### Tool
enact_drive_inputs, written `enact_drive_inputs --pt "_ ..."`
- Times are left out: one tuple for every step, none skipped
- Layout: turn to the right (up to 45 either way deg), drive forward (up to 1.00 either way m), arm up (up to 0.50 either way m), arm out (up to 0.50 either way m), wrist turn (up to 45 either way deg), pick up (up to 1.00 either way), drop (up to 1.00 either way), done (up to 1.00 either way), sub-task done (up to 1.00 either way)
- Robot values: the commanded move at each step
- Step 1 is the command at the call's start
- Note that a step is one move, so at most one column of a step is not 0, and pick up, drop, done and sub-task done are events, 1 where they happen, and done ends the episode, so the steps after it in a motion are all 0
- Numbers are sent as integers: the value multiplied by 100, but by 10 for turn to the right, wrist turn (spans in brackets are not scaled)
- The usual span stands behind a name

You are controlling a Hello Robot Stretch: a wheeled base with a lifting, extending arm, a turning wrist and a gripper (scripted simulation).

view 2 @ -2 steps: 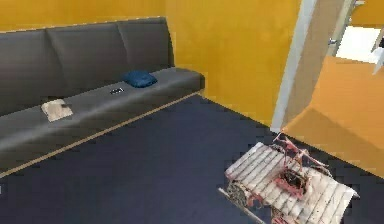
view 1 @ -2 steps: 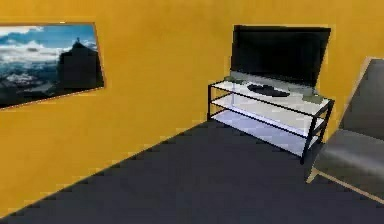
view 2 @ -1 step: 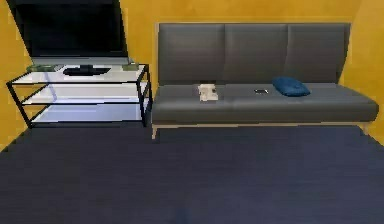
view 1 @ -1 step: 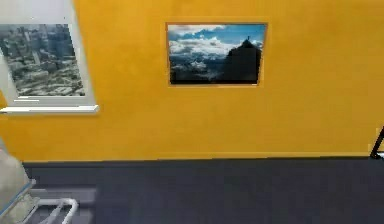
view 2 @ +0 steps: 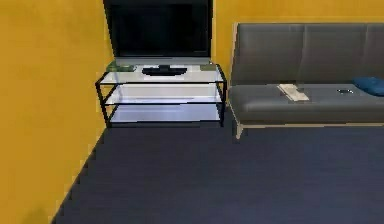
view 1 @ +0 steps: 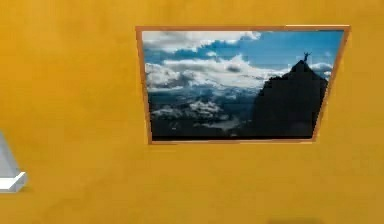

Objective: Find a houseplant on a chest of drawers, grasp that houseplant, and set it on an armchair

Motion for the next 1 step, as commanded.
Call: enact_drive_inputs --pt "-450 0 0 0 0 0 0 0 0"
